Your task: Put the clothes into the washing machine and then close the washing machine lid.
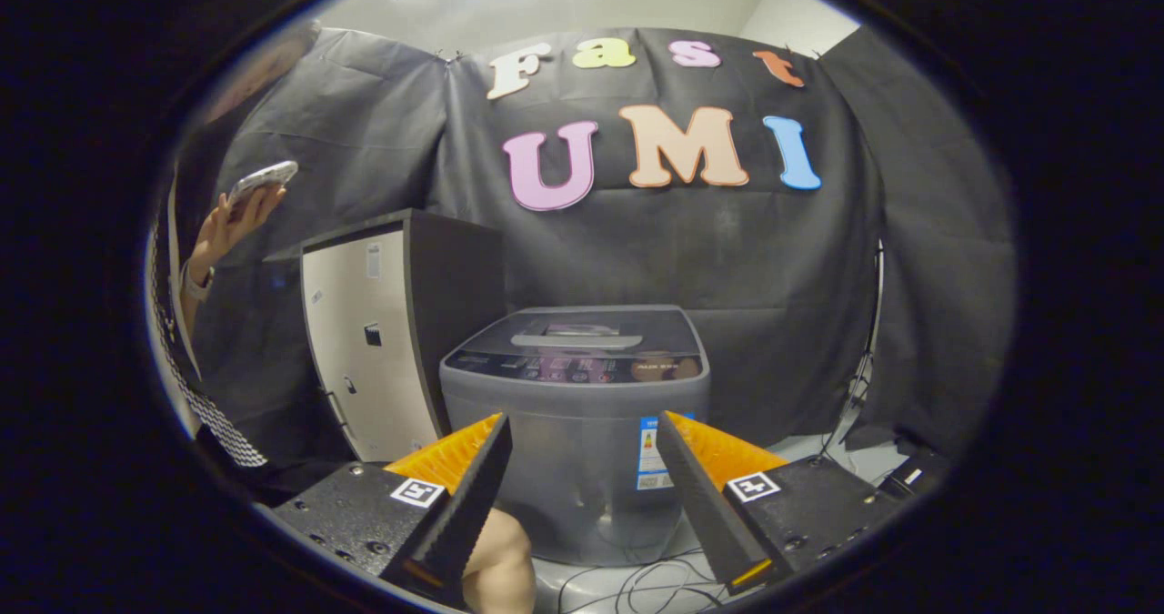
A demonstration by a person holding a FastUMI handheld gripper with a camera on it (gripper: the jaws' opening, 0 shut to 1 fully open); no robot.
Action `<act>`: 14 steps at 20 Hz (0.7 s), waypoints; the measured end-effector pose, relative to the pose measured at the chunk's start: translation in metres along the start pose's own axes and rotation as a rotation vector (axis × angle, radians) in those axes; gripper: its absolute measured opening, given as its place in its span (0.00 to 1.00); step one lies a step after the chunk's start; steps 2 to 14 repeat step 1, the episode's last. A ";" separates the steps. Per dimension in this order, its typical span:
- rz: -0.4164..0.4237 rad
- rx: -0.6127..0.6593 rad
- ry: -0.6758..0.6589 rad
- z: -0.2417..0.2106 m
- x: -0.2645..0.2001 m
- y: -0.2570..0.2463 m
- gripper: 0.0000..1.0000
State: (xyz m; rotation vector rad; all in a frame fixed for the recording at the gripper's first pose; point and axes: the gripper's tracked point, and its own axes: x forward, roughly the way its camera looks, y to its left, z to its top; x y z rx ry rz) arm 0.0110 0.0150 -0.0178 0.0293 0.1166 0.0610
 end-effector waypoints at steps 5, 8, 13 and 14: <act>-0.003 0.002 0.016 -0.003 -0.001 -0.001 0.97; -0.003 0.002 0.016 -0.003 -0.001 -0.001 0.97; -0.003 0.002 0.016 -0.003 -0.001 -0.001 0.97; -0.003 0.002 0.016 -0.003 -0.001 -0.001 0.97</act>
